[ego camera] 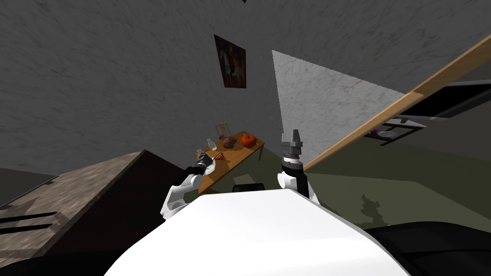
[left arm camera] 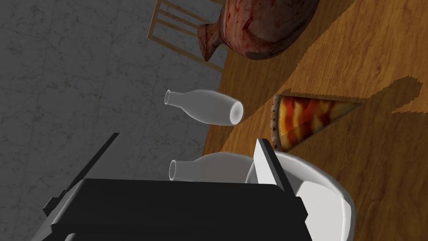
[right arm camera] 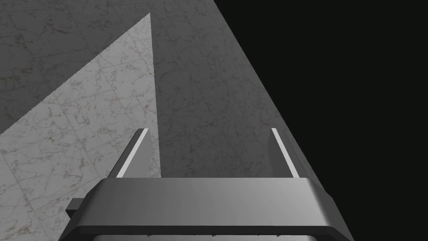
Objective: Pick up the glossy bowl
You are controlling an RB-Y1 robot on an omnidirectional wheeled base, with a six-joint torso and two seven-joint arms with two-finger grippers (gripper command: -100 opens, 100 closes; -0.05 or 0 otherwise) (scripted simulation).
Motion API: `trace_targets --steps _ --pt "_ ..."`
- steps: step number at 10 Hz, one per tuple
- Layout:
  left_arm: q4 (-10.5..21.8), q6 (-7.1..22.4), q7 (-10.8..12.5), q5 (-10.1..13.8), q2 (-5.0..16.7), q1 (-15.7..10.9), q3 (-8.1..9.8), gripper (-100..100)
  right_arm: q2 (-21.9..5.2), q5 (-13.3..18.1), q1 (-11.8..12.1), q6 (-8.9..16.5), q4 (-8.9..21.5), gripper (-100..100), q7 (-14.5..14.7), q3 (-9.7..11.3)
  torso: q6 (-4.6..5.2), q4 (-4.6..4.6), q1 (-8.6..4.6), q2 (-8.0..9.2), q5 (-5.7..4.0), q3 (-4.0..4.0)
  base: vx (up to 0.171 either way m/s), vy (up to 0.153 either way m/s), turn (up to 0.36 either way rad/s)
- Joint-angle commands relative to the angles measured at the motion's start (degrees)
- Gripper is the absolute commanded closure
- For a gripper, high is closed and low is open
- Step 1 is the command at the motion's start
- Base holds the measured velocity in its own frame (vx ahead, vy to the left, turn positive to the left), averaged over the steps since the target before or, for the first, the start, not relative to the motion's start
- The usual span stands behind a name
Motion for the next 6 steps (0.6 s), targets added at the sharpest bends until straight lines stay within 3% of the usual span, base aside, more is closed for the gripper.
trace_targets --steps 1,6 --pt "0.55 2.04 0.37 0.09 0.16 -0.02 0.65 -100 0.0 0.0 0.0 0.0 0.0 0 0.0 0.0 0.0 0.0 0.0 0.0 0.0 0.0 0.001 0.004 -0.055" --pt "4.24 9.42 1.93 -1.01 0.52 -0.56 4.12 -100 0.0 0.0 0.0 0.0 0.0 0 0.0 0.0 -0.01 0.0 0.01 -0.01 0.0 -0.01 0.003 0.004 -0.09"
